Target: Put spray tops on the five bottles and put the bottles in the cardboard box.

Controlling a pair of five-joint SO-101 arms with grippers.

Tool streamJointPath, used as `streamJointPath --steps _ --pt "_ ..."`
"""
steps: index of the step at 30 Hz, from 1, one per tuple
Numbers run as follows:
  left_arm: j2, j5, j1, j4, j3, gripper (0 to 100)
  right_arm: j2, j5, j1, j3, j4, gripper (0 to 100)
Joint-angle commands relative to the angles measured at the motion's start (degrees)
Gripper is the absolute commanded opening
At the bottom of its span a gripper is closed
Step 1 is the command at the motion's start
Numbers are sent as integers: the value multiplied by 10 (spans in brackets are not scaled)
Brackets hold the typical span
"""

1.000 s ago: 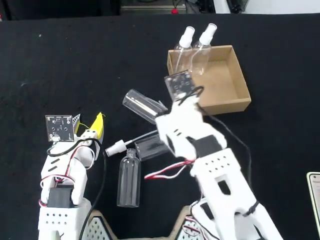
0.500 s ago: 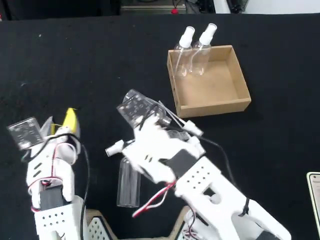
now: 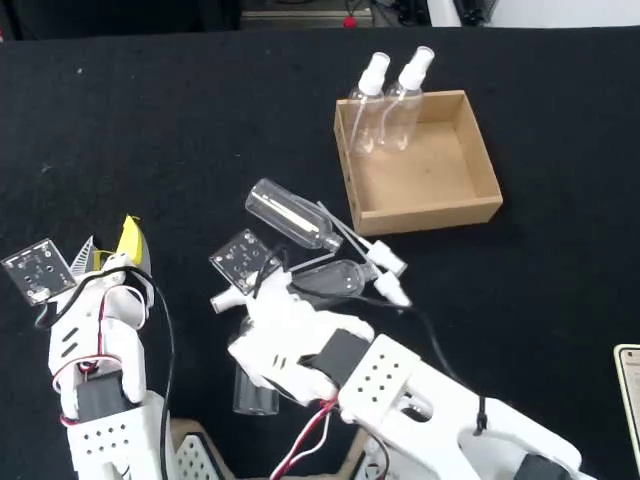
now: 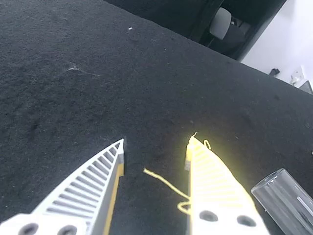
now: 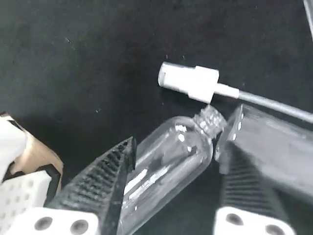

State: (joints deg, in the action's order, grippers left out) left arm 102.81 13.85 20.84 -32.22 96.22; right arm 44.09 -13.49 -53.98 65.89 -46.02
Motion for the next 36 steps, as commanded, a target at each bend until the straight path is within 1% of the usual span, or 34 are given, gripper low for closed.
streamJointPath --steps 1,3,6,8,12,18,24,26,28,31,34,36 --pt "2 6 -8 15 12 202 3 -18 -8 1 2 374" --pt "2 6 -8 15 12 202 3 -36 -8 2 5 375" --pt "1 6 -8 15 12 202 2 -80 -8 17 46 378" --pt "1 6 -8 15 12 202 2 -95 -8 33 77 377" --pt "1 6 -8 15 12 202 2 -95 -9 59 112 374" --pt "1 6 -9 15 12 202 2 -94 -13 79 110 374" --pt "1 6 -9 15 12 202 2 -94 -77 96 110 371" --pt "1 6 -9 15 12 202 2 -94 -105 95 112 335" --pt "1 6 -9 15 12 202 2 -93 -119 92 114 270" --pt "1 6 -9 15 12 202 2 -93 -117 96 129 201" --pt "1 6 -9 15 12 202 1 -89 -97 104 129 216" --pt "1 6 -9 15 12 202 1 -56 -75 112 127 251"
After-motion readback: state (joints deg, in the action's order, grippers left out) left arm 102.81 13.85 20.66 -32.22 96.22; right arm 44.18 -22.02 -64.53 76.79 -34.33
